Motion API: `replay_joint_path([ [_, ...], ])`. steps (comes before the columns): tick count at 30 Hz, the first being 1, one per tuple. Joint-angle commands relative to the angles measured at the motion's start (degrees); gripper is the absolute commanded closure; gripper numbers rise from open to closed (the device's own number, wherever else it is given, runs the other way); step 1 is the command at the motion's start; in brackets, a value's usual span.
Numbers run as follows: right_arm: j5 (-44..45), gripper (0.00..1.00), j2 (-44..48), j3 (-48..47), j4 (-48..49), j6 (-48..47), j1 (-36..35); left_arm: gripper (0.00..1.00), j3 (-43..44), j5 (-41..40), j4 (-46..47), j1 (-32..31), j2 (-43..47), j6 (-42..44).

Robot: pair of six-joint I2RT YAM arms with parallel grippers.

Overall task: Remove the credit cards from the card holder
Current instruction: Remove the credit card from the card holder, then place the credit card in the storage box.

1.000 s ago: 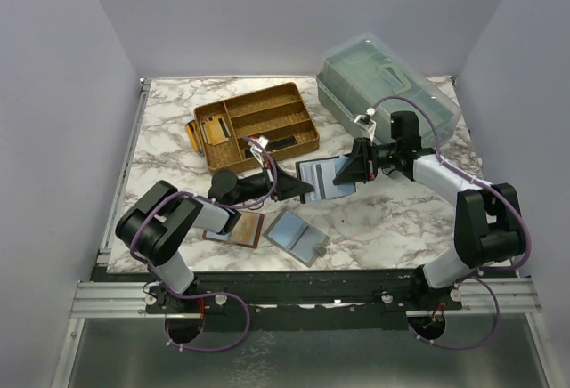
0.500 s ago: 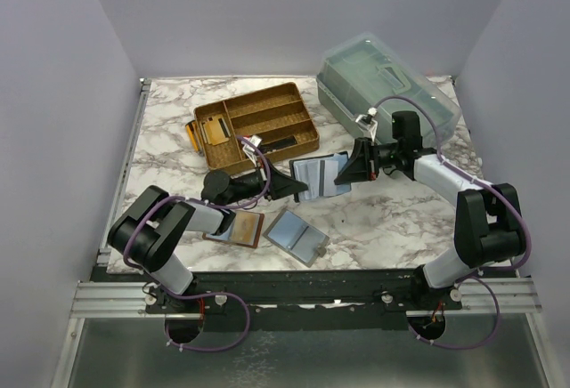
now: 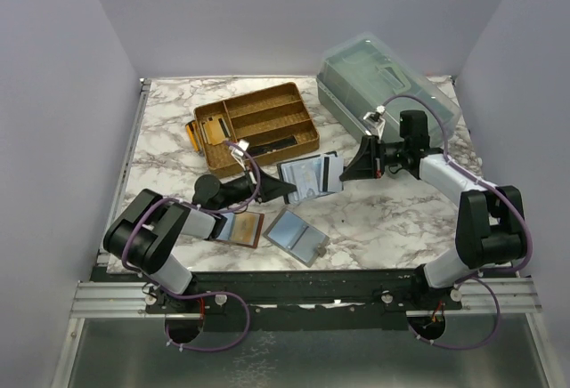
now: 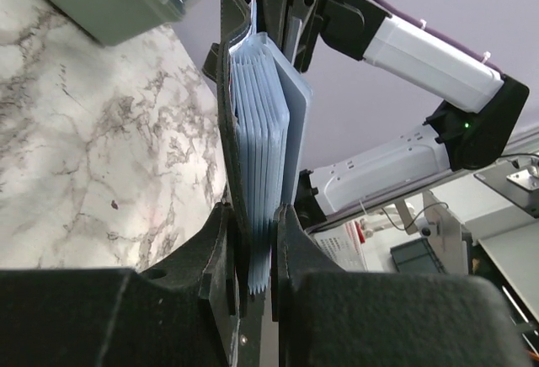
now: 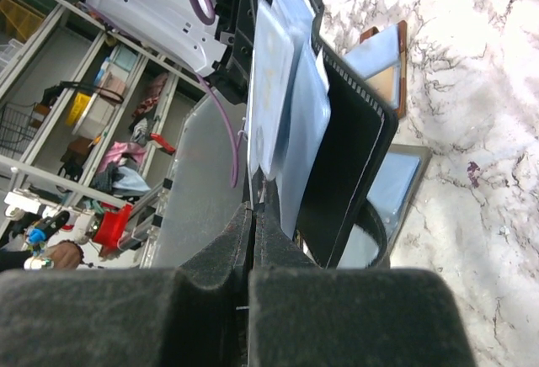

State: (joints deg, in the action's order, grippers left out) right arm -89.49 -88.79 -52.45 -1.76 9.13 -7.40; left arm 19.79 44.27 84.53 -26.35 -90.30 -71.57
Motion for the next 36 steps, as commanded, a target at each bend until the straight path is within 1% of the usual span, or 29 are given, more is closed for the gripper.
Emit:
replay_joint_path([
  [1,-1.5,1.0,2.4,-3.4,-9.4,-8.7,0.2,1.0,-1.8,0.0,10.3,3.4,3.5,-0.7],
  [4,0.9,1.0,3.4,-8.7,-24.8,-24.5,0.2,1.0,-3.0,0.2,8.8,5.9,5.3,-1.2],
  [5,2.1,1.0,4.0,-10.0,-27.6,-26.6,0.1,1.0,-3.2,0.3,7.3,6.7,6.3,-0.9],
  [7,3.4,1.0,5.4,-11.4,-29.5,-29.3,0.2,1.0,-3.4,0.5,2.6,8.2,8.8,0.3],
  [9,4.8,1.0,6.7,-13.1,-30.1,-29.5,0.2,1.0,-3.2,0.6,-3.1,10.0,12.1,1.9],
  [11,8.1,1.0,7.1,-16.3,-31.8,-29.8,0.2,1.0,-2.8,0.0,-9.1,12.2,16.6,3.2],
  [14,12.8,1.0,5.5,-24.0,-36.8,-32.1,0.1,1.0,-0.9,-2.2,-23.5,16.7,25.1,7.3],
  [18,17.5,1.0,-0.6,-34.0,-39.6,-31.5,0.1,1.0,4.4,-6.4,-47.6,21.7,36.2,16.7],
  [20,20.5,1.0,-4.5,-38.9,-39.8,-30.7,-0.1,1.0,6.7,-7.5,-54.8,24.5,39.2,19.7],
  [22,25.4,1.0,-9.7,-45.7,-43.6,-33.4,-1.3,1.0,8.9,-7.6,-59.6,27.2,40.2,21.9],
  [26,34.0,1.0,-20.8,-63.8,-53.4,-39.6,-3.9,1.0,12.8,-9.6,-63.5,30.8,38.6,24.4],
  [30,43.3,1.0,-31.5,-79.5,-60.4,-45.7,-6.9,1.0,15.9,-15.7,-65.0,31.3,36.5,28.9],
  [33,48.9,1.0,-38.2,-87.2,-62.1,-50.0,-9.2,1.0,19.3,-19.9,-64.7,31.3,33.2,31.1],
  [36,51.2,1.0,-41.2,-89.5,-59.3,-52.4,-10.4,1.0,22.3,-22.2,-61.9,31.4,28.7,31.3],
])
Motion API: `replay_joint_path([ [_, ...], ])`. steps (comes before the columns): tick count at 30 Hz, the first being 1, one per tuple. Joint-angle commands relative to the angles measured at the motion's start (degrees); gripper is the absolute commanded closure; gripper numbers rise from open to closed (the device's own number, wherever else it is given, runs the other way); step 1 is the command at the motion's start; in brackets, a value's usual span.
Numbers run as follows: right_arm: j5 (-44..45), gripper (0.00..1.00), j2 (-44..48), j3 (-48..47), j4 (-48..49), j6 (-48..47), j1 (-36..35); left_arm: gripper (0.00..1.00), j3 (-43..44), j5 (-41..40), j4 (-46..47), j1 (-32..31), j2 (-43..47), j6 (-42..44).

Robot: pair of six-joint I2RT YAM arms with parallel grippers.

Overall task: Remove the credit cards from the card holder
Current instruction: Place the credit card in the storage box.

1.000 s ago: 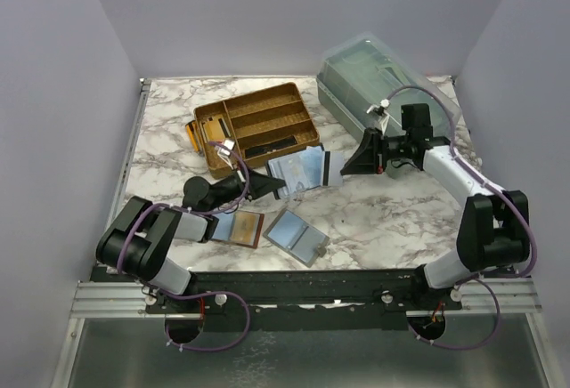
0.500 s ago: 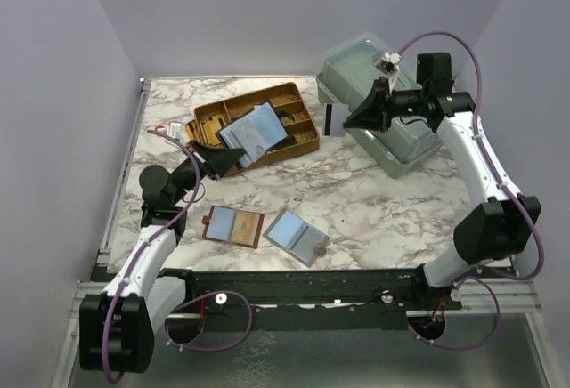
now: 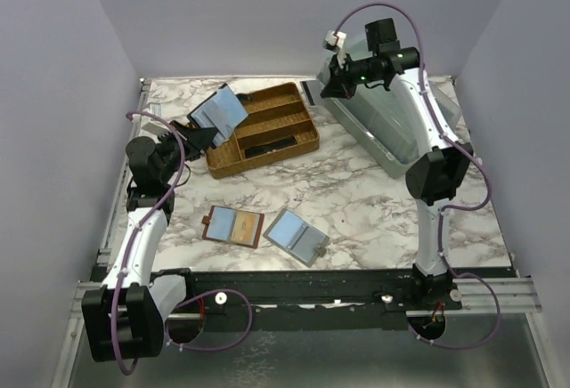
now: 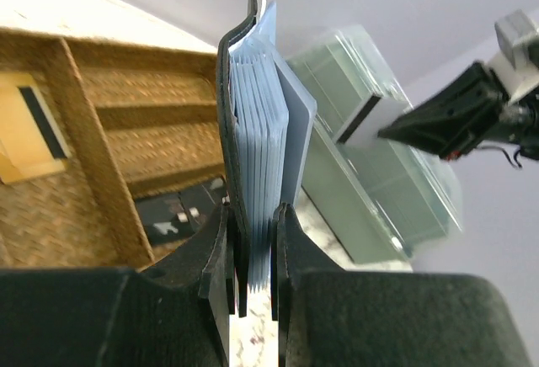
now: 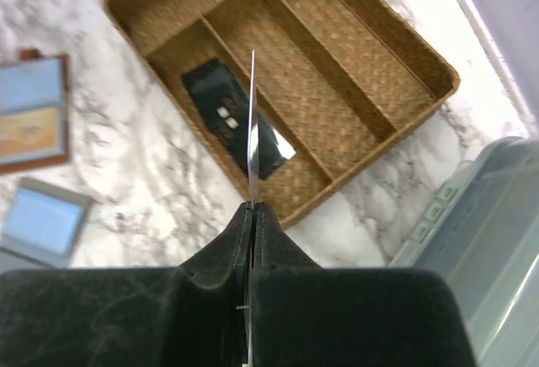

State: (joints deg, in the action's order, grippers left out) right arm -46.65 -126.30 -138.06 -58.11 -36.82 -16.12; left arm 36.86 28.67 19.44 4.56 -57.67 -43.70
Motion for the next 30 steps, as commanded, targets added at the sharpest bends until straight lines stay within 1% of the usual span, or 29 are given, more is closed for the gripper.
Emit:
replay_joint_path([
  [1,8.4,1.0,-3.9,-3.3,-0.7,-6.6,-1.8,1.0,6.3,-7.4,4.1,0.5,-5.7,3.3],
  [3,9.0,1.0,-4.0,-2.1,4.0,-6.7,-2.0,1.0,8.3,-8.5,4.8,0.5,-7.6,2.5],
  [8,10.5,1.0,-4.6,-1.4,14.8,-3.6,-2.7,1.0,12.4,-9.2,6.2,0.5,-11.1,0.5],
  [10,11.1,1.0,-5.3,-1.2,17.8,-3.2,-3.2,1.0,13.7,-9.3,6.3,0.5,-12.5,-1.1],
  [13,12.6,1.0,-6.9,-0.5,19.7,-5.1,-4.4,1.0,15.0,-9.2,6.7,0.5,-14.4,-2.9],
  [18,12.3,1.0,-9.4,-0.3,20.8,-9.7,-6.1,1.0,16.6,-8.3,6.7,0.4,-17.0,-5.2],
  [24,10.7,1.0,-11.2,1.3,24.2,-12.0,-6.4,1.0,17.3,-9.3,7.3,0.5,-18.9,-8.1],
  [26,7.6,1.0,-13.3,-0.8,24.3,-10.8,-5.1,1.0,17.7,-9.1,7.3,0.5,-19.5,-9.4],
  [28,6.7,1.0,-13.8,0.1,24.9,-14.3,-4.8,1.0,17.7,-10.1,7.3,0.5,-20.0,-11.1],
  [30,6.0,1.0,-14.9,0.0,24.7,-16.4,-4.5,1.0,18.8,-9.1,6.9,0.5,-21.1,-10.3],
])
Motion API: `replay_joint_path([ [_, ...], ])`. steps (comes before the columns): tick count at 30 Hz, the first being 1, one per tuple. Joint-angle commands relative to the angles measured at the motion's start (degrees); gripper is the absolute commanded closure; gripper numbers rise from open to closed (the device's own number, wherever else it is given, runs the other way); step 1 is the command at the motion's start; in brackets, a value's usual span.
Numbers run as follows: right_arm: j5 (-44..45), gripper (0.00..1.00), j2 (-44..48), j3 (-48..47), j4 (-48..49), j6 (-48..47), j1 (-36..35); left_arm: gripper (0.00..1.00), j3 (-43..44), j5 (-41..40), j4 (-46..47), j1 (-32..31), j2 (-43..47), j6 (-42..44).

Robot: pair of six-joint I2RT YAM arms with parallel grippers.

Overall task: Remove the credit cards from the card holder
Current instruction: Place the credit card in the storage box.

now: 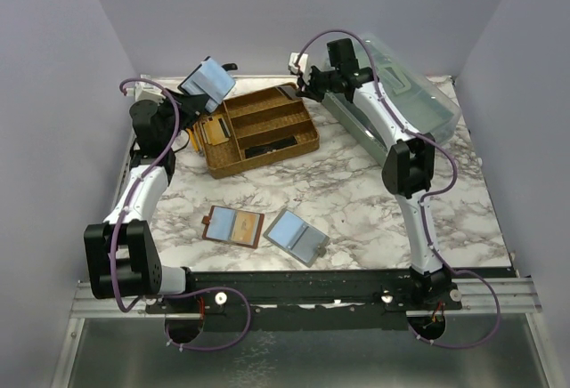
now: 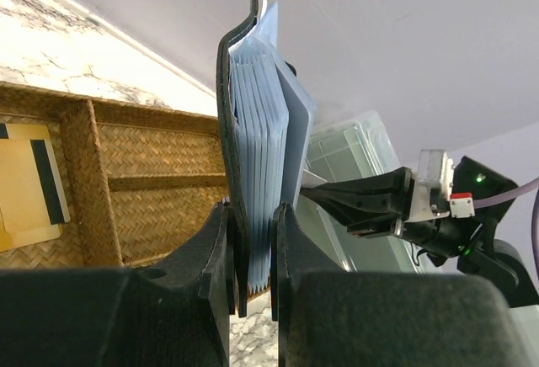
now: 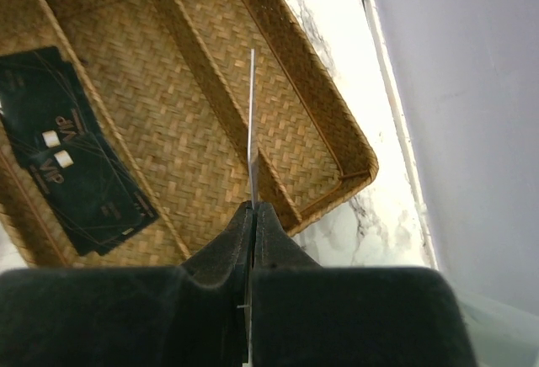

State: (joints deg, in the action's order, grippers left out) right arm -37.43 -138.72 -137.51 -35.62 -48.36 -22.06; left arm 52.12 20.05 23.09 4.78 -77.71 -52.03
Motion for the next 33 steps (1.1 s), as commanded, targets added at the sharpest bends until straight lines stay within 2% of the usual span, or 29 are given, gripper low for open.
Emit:
replay_joint_path([
  [1,-3.4,1.0,-3.0,-0.6,2.0,-5.7,1.5,1.0,4.4,0.0,2.5,0.3,-1.6,-1.5],
  [14,-2.2,1.0,-5.1,0.0,0.3,-15.0,-1.1,1.0,6.3,5.9,2.0,1.7,-6.0,-3.9],
  [29,9.3,1.0,-7.7,3.0,1.8,-16.0,-4.8,1.0,4.1,9.2,1.4,2.9,-2.8,-3.9],
  [30,9.9,0.97,-7.6,3.0,1.9,-15.6,-5.1,1.0,4.0,9.5,1.4,2.9,-2.6,-3.9],
  [33,11.4,0.83,-7.4,3.4,1.4,-15.0,-6.1,1.0,3.6,9.8,1.4,2.9,-1.7,-4.2],
])
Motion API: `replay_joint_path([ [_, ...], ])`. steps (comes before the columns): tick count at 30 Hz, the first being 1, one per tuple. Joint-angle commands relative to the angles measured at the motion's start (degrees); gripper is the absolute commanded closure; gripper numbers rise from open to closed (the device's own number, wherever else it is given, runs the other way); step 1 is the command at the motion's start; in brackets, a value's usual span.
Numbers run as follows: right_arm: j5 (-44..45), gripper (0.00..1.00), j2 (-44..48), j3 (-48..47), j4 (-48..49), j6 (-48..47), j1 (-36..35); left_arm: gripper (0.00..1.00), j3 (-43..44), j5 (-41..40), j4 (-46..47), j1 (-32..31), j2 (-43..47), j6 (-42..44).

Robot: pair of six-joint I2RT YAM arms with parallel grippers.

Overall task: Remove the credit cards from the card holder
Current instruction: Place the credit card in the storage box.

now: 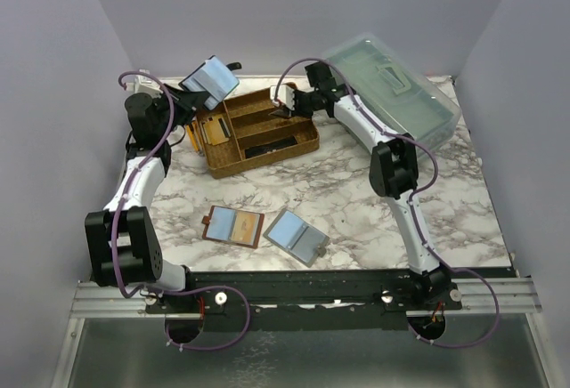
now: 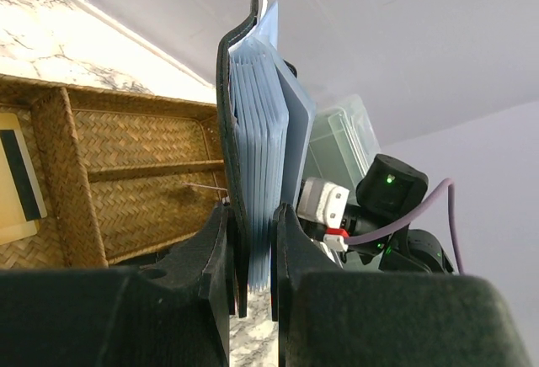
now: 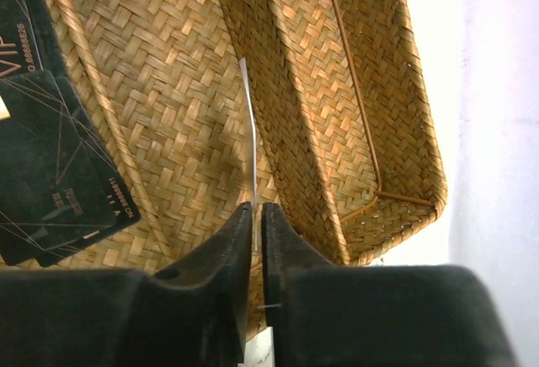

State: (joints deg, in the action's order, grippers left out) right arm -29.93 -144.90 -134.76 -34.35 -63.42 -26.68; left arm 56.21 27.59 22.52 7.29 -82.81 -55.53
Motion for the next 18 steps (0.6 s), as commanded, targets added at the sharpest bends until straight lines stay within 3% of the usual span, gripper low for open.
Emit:
replay_joint_path([
  [1,3.5,0.8,-0.9,0.8,-0.3,0.3,-1.8,1.0,-0.6,2.3,2.1,0.4,3.8,-0.7],
  [3,2.4,0.7,-0.2,1.3,-0.6,1.4,-2.2,1.0,-0.7,2.6,2.1,0.4,4.3,-0.5],
  [6,0.5,0.64,0.5,1.6,-0.4,3.6,-2.9,1.0,-0.7,3.3,2.1,0.4,4.9,-0.4],
  [13,-6.7,0.64,4.2,0.0,-0.8,17.5,-2.2,1.0,-1.5,6.5,2.2,0.4,6.6,-1.8],
  [18,-21.6,0.63,10.9,1.3,-3.8,29.5,2.5,1.0,-3.7,8.7,2.9,-0.9,6.9,-3.9],
])
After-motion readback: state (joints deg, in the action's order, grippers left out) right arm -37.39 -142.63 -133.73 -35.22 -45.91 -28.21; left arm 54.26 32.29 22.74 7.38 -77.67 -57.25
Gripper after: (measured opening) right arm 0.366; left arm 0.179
